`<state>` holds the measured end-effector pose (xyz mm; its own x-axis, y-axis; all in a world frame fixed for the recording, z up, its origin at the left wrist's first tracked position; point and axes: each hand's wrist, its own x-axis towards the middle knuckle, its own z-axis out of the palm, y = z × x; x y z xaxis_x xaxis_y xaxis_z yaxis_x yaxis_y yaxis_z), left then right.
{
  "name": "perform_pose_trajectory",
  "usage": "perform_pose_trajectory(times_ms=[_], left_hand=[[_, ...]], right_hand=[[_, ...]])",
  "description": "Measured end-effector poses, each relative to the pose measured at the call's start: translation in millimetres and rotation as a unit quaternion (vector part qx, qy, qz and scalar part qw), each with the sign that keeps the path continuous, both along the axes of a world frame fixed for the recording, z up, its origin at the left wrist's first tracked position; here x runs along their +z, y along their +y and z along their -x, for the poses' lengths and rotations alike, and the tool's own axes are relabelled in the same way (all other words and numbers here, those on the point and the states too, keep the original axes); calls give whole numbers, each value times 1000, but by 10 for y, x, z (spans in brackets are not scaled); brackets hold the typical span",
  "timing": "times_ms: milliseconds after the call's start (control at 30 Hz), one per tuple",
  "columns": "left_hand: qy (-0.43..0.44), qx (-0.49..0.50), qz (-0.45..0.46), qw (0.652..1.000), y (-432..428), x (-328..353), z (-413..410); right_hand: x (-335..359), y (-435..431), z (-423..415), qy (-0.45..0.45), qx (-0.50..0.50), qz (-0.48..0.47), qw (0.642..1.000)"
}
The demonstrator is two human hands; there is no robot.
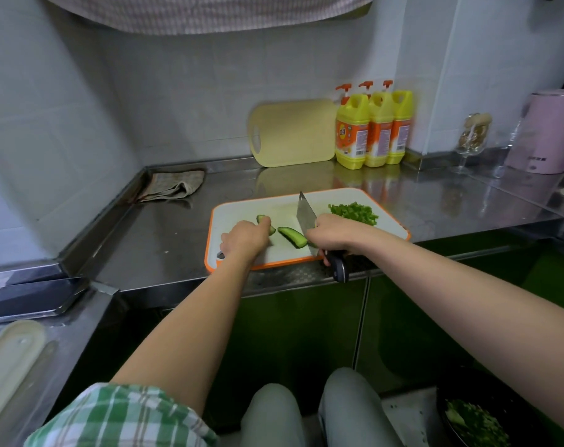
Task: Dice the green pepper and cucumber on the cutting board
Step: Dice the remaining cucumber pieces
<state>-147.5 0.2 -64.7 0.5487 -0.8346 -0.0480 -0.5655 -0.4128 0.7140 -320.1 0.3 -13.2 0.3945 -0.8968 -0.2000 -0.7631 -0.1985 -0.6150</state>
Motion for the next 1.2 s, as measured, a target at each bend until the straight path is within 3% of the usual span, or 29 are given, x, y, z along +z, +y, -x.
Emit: perform_pose_trajectory(times_ms=[300,467,633,867,1067,1200], left_hand=[[93,53,42,993,202,-38,-544],[142,31,56,988,438,32,-650],[160,24,66,985,419,-37,-774],[68,27,33,997,515,104,-576],[23,21,11,999,417,213,-350],[-34,-7,-11,999,205,208,-96]], right_hand=[[-6,215,-582,-16,17,2,1000],[-67,236,-875,-40,21,11,999],[-15,206,-884,-4,-7,70,998],[-84,199,-877,-64,20,22,998],[-19,-3,-585,-109,-33,33,993],[-28,-105,-282,-92,-55,52,993]])
